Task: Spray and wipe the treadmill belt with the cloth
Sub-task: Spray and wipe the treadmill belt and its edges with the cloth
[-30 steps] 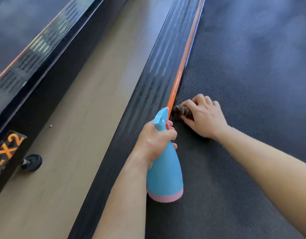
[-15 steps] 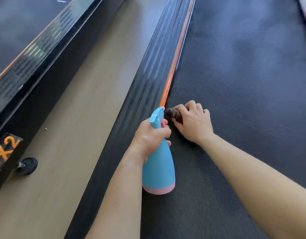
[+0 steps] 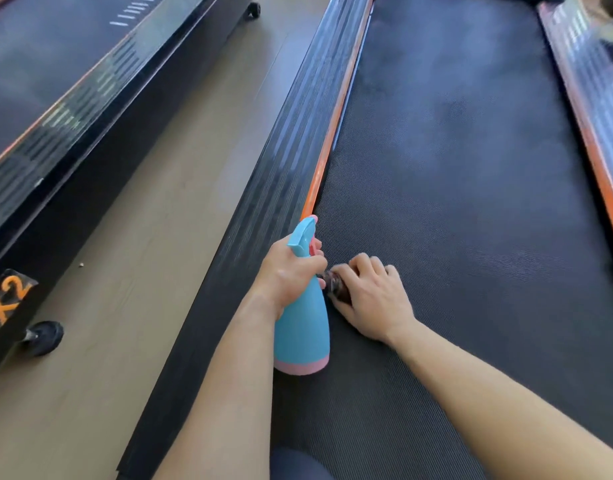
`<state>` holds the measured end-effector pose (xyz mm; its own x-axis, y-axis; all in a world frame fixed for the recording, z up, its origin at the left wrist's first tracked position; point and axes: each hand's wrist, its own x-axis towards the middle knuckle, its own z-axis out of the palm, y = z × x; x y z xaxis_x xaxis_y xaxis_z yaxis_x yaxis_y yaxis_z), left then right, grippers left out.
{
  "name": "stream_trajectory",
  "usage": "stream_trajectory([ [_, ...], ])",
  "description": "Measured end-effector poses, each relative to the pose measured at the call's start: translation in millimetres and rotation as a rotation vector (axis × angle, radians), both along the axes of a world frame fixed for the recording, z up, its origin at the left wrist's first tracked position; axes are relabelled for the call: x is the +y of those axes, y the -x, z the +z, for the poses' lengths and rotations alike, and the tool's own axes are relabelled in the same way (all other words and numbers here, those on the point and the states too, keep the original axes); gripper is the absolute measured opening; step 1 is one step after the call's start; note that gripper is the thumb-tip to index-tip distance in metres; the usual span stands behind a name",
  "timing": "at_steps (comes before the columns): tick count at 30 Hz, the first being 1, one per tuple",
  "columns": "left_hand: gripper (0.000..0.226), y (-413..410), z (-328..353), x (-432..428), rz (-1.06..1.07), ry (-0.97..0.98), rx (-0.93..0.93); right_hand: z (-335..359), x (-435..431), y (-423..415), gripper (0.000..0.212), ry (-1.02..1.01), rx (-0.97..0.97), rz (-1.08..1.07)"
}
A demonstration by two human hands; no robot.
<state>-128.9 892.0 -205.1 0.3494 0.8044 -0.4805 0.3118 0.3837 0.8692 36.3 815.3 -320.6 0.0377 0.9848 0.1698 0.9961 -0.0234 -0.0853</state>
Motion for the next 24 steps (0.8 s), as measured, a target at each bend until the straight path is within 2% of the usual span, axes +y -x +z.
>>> stream_trajectory([
  [5,0.033,-3,9,-19,0.01,-0.057,0.009,8,9,11,0.043,0.062,0.075,-0.204],
  [7,0.048,-2,10,-26,-0.016,-0.058,-0.038,10,-18,20,0.043,0.054,0.088,-0.225],
  [9,0.062,-2,9,-30,-0.037,-0.059,-0.071,8,-63,28,0.042,0.023,0.085,-0.173],
  [12,0.065,-2,14,-37,-0.044,-0.049,-0.071,5,-110,27,0.042,0.02,0.068,-0.043],
  [14,0.064,1,18,-43,-0.027,-0.045,-0.086,5,-96,17,0.042,0.023,0.058,-0.054],
  [20,0.063,20,17,-60,0.028,-0.018,-0.098,6,15,-17,0.046,0.094,0.097,-0.292],
  [24,0.066,43,15,-77,0.018,0.006,-0.049,7,-9,1,0.044,0.031,0.091,-0.273],
])
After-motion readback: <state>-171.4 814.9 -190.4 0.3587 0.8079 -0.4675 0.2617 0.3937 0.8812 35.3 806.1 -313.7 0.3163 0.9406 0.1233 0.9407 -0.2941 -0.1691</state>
